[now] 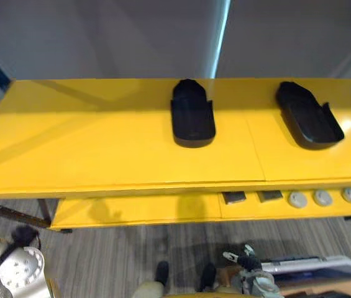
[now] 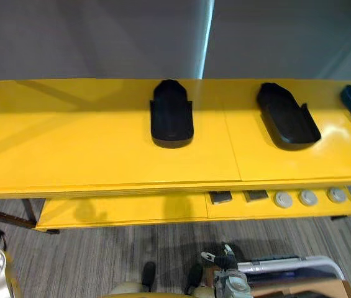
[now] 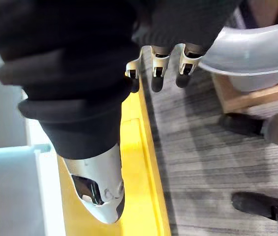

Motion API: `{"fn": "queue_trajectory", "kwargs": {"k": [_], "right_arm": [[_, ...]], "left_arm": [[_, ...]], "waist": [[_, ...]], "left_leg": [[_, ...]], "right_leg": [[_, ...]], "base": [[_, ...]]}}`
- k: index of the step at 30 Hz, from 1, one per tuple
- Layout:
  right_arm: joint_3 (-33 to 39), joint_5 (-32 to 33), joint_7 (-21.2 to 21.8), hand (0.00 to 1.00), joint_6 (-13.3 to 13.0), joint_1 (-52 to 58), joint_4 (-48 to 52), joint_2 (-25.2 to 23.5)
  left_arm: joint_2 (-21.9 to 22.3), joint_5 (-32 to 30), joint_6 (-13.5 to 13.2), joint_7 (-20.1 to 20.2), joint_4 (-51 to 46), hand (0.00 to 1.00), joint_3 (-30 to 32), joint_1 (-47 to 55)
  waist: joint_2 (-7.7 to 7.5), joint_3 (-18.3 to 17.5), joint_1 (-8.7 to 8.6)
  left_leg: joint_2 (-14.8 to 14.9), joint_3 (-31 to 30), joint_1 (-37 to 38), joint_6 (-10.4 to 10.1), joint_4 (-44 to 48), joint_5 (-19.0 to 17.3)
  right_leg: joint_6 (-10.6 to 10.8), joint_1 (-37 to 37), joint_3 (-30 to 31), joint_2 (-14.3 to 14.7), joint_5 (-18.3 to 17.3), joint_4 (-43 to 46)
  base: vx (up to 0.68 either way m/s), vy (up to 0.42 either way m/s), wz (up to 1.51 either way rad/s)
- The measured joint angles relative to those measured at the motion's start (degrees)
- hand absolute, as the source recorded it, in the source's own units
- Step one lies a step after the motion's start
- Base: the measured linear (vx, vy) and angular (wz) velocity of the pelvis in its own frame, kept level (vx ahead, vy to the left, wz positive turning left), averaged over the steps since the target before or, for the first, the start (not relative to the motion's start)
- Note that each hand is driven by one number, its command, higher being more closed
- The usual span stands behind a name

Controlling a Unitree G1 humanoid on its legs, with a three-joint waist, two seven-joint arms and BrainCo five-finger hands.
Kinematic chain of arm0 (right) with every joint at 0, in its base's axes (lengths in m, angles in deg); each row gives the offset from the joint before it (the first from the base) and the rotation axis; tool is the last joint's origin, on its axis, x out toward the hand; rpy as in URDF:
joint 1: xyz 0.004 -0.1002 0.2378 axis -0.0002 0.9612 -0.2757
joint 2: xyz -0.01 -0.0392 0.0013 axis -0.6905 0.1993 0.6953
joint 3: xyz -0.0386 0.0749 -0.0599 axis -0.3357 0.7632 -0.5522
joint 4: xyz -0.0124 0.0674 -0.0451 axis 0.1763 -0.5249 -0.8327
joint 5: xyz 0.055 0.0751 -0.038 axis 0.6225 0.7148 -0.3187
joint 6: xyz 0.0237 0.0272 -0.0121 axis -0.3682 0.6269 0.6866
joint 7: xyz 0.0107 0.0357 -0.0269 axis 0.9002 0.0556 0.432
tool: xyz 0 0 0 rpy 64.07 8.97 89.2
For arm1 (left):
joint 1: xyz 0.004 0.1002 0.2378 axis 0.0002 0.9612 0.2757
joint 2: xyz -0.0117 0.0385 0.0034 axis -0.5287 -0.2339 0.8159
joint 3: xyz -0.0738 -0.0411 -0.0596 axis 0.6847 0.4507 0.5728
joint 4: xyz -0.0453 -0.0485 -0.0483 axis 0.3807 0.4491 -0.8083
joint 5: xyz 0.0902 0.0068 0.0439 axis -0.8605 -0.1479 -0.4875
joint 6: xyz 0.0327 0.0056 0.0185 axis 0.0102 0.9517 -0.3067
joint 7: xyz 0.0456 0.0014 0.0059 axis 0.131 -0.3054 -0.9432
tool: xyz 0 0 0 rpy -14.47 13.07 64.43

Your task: Walk over and take plastic housings, then place them on the shelf

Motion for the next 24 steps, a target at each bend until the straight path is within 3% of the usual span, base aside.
{"fn": "queue_trajectory", "kwargs": {"k": [4,8,15,18,24], "right_arm": [[-1.65,-0.96,0.01,0.00,0.18,-0.42,2.38,-1.04],[-1.60,-1.02,-0.03,0.00,0.86,-0.45,2.65,-1.83],[-0.45,-0.94,-1.53,0.00,0.97,-0.38,-0.80,-1.61],[-0.49,-0.92,-1.72,0.00,0.92,-0.53,-1.27,-1.62],[-0.47,-0.98,-2.49,0.00,0.61,-0.90,-1.27,-1.52]], "left_arm": [[2.60,4.97,2.58,7.58,19.01,0.00,-5.70,1.08],[1.99,5.81,3.43,12.32,29.92,0.00,-15.63,-1.22],[1.10,1.47,3.49,13.88,38.40,0.00,-25.22,-6.43],[-0.71,-0.47,3.47,14.05,39.32,0.00,-27.52,-6.69],[-3.11,-2.81,3.48,14.88,39.99,0.00,-30.26,-7.32]], "waist": [[-0.09,-2.04,0.00],[0.08,-2.42,-0.14],[0.53,-2.31,-0.68],[0.54,-2.26,-1.86],[0.60,-2.11,-2.64]], "left_leg": [[0.10,0.98,0.33,-0.10,2.66,-1.33],[0.12,1.90,1.26,-0.34,2.48,-1.50],[0.21,2.79,3.06,-0.41,1.49,-1.47],[0.22,3.06,3.10,-0.46,1.33,-1.51],[0.16,4.62,3.95,-0.44,0.87,-1.50]], "right_leg": [[0.17,0.47,-0.11,-0.59,-2.09,2.54],[0.46,1.10,0.38,-0.67,-2.35,2.55],[0.48,1.88,1.65,-0.50,-2.34,2.42],[0.54,1.85,2.13,-0.32,-2.17,1.89],[0.59,2.03,4.19,0.12,-0.64,-0.25]], "base": [[0.06,0.006,0.01],[0.04,0.007,-0.06],[0.00,0.006,-0.08],[0.01,0.002,-0.05],[0.03,0.007,-0.18]]}}
